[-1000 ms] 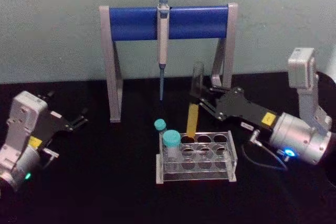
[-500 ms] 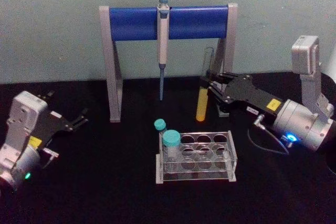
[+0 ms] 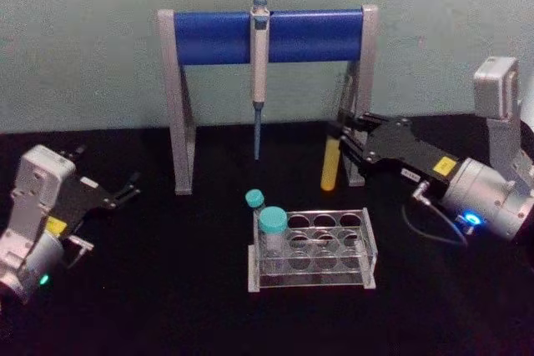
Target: Pick up the test tube from the test tube rack, shake it, then place it back into the test tube rack.
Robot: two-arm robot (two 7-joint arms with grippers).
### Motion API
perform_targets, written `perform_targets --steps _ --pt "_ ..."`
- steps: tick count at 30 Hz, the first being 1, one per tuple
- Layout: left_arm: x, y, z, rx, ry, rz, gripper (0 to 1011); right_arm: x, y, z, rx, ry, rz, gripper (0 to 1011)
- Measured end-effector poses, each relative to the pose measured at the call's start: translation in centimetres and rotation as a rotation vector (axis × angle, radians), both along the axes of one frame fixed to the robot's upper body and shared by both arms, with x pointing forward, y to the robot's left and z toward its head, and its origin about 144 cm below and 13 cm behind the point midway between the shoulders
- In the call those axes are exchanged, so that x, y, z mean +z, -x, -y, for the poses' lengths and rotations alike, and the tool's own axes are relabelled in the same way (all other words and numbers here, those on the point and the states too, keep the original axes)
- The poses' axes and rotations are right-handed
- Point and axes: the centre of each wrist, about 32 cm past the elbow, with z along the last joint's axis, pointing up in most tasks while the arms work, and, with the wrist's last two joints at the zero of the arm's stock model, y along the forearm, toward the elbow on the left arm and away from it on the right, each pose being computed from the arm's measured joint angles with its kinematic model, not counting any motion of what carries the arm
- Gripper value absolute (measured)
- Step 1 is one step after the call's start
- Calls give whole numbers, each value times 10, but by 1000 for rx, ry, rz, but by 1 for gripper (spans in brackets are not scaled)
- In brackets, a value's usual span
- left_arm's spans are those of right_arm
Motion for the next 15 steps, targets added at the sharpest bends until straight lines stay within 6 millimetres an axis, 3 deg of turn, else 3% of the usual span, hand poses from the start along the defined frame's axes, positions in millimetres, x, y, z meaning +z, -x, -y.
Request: perform_targets --steps 15 --pt "0 0 0 0 0 0 1010 3 42 14 -41 39 -26 221"
